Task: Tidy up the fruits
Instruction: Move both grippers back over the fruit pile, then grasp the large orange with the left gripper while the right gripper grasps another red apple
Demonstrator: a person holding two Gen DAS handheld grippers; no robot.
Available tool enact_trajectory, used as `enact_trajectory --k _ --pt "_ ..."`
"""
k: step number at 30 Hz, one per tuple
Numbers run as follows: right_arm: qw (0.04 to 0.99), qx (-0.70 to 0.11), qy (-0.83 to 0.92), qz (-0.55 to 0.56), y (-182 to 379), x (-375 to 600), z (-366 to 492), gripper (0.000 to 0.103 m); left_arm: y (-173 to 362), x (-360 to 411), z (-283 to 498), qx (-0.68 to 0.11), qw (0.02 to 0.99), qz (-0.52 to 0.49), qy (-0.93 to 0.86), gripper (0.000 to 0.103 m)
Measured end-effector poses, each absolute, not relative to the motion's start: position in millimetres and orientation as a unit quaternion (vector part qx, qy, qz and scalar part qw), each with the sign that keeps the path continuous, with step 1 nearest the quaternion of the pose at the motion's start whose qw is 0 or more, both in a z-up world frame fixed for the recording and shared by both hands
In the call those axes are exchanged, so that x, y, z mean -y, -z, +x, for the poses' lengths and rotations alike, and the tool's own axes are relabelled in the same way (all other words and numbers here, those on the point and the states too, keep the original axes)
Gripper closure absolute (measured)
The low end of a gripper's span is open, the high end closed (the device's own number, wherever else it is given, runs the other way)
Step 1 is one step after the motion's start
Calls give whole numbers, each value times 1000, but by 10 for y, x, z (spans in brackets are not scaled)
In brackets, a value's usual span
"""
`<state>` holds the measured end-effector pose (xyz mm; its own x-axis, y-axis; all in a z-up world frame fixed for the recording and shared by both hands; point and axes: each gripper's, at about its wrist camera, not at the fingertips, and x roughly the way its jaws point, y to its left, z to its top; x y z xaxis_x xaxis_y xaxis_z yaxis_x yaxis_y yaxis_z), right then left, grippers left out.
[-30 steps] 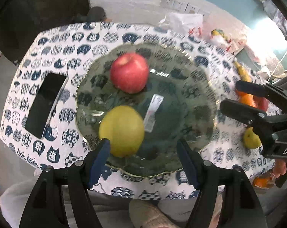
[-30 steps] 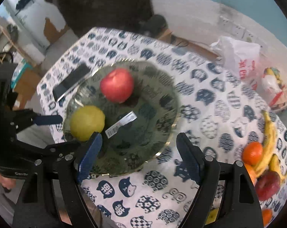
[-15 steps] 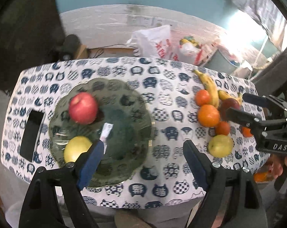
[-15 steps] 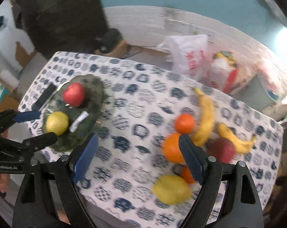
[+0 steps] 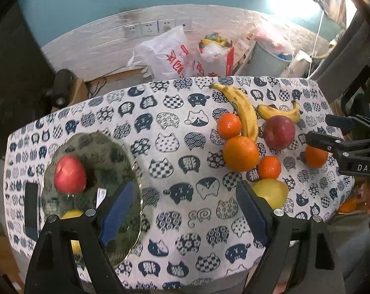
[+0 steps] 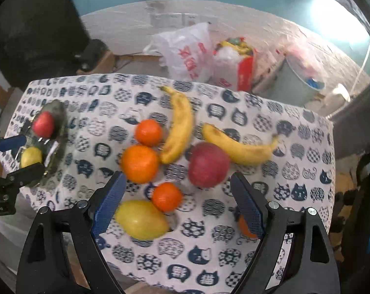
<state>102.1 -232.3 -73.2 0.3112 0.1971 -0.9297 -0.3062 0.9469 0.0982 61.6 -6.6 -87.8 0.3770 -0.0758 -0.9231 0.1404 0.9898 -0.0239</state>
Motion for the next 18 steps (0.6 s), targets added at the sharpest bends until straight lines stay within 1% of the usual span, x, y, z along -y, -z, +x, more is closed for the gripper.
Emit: enact_trajectory --k 11,18 --pt "789 -599 -130 -37 1210 2530 1333 17 1292 270 1001 -569 816 61 82 17" --pt "783 -610 -123 -21 1488 2574 1491 17 1444 342 1110 -582 806 53 94 16"
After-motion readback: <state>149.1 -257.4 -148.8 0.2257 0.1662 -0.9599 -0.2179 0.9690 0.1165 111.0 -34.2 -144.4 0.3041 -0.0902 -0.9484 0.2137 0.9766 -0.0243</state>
